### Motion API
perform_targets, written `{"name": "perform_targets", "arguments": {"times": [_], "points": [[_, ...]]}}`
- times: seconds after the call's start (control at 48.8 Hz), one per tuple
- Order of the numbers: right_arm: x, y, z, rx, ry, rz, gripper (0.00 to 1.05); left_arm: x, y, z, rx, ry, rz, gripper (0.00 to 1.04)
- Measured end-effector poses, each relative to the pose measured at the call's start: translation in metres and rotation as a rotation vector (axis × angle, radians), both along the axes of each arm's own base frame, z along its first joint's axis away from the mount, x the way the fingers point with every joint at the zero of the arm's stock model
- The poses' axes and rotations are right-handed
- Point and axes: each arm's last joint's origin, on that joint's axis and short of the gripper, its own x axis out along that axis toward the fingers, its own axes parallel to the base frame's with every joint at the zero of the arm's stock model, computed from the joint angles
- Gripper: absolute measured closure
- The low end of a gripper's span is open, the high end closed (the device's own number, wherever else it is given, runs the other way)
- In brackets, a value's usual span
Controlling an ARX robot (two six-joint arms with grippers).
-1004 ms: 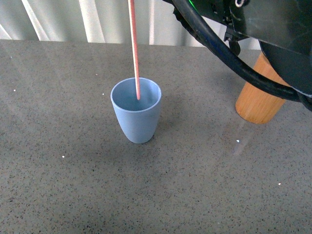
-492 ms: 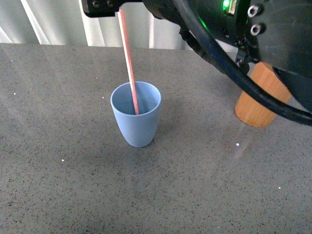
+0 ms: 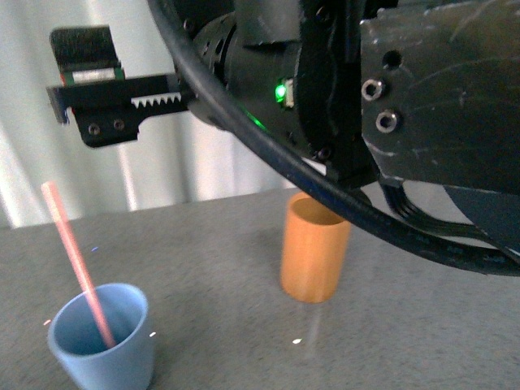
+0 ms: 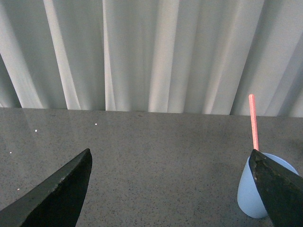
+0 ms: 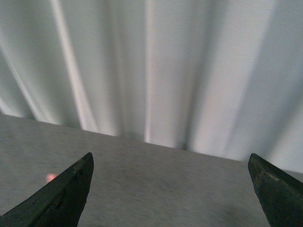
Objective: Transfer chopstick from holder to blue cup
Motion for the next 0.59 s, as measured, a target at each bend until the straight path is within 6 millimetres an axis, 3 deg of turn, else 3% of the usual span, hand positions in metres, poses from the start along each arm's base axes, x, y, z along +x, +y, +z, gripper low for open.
{"name": "perform_targets", "arguments": {"times": [0.061, 0.143, 0.246, 0.594], "points": [[-0.007, -0.021, 0.002, -0.041, 0.017, -0.088, 0.10, 0.000, 0.000, 0.000, 0.000, 0.000, -0.001, 0.07], [-0.015, -0.056, 0.020, -0.043, -0.032, -0.260, 0.10, 0.000, 0.000, 0.000, 0.000, 0.001, 0.004, 0.07], [-0.018, -0.059, 0.023, -0.032, -0.051, -0.240, 0.12, 0.000, 0.000, 0.000, 0.000, -0.001, -0.003, 0.07], [-0.084, -0.123, -0.024, 0.007, -0.084, -0.211, 0.87, 0.000, 0.000, 0.000, 0.000, -0.002, 0.000, 0.07]]}}
